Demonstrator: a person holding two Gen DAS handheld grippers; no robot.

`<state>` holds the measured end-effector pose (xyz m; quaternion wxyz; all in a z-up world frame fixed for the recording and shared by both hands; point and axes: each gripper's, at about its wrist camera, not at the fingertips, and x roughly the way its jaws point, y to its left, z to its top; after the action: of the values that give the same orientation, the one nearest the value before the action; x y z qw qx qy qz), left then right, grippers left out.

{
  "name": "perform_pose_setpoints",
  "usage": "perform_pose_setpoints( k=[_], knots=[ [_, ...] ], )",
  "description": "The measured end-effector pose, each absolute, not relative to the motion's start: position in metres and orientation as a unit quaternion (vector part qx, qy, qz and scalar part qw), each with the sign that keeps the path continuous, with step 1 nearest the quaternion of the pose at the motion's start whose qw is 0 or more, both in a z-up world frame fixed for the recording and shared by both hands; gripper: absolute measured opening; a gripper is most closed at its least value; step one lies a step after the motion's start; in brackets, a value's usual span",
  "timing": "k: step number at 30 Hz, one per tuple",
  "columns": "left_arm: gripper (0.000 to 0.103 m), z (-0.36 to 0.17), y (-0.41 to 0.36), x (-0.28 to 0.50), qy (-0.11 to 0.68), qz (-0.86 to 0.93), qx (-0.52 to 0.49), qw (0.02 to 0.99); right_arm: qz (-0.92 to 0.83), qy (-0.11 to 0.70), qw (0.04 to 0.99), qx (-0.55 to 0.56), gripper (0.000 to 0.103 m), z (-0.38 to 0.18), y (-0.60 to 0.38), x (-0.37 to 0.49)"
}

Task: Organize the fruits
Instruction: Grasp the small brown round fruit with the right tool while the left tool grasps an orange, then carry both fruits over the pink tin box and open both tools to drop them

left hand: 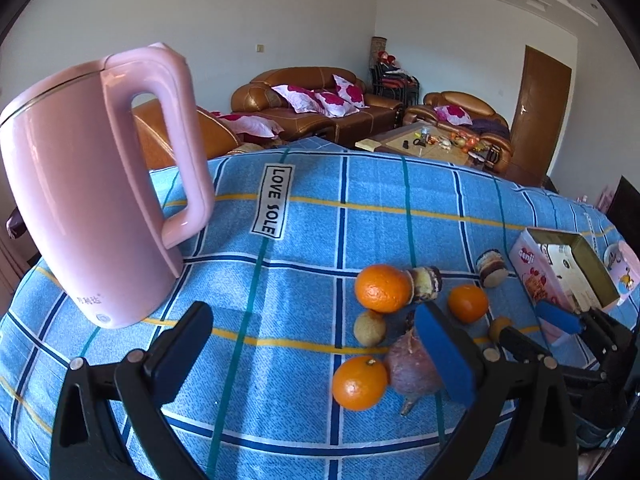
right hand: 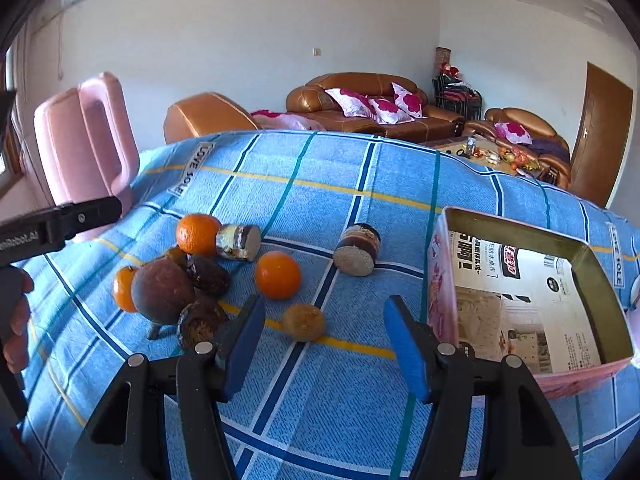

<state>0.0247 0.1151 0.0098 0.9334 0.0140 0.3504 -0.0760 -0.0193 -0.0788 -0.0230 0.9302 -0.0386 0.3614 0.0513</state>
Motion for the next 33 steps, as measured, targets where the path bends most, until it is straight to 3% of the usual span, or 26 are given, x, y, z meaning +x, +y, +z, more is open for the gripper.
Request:
perform_pose_setpoints(
  k=[4, 6, 11, 26, 33],
  knots=[
    [0.103, 0.002, 0.11, 0.026, 0.363, -0.083, 0.052, 0.926, 0.06, 0.407, 0.911, -0.015, 0.059, -0.034, -0.08, -0.001],
    [0.103, 0.0, 0.112, 0.026, 0.37, -0.097, 0.063, 0.922, 0.066, 0.43, 0.9, -0.01, 0.043, -0.041, -0.08, 0.006],
    [0.103, -0.004, 0.12, 0.012, 0.362, -0.132, 0.101, 0.917, 0.085, 0.432, 0.898, 0.004, 0.031, -0.041, -0.086, 0.0],
    [0.098, -0.037, 0.096, 0.029, 0.398, -0.079, 0.167, 0.899, 0.083, 0.398, 0.914, -0.012, 0.031, -0.03, -0.083, -0.015],
    [0.064, -0.043, 0.108, 0.039, 0.434, -0.109, 0.081, 0.891, 0.079, 0.39, 0.917, -0.002, 0.031, -0.027, -0.089, -0.017]
  ],
)
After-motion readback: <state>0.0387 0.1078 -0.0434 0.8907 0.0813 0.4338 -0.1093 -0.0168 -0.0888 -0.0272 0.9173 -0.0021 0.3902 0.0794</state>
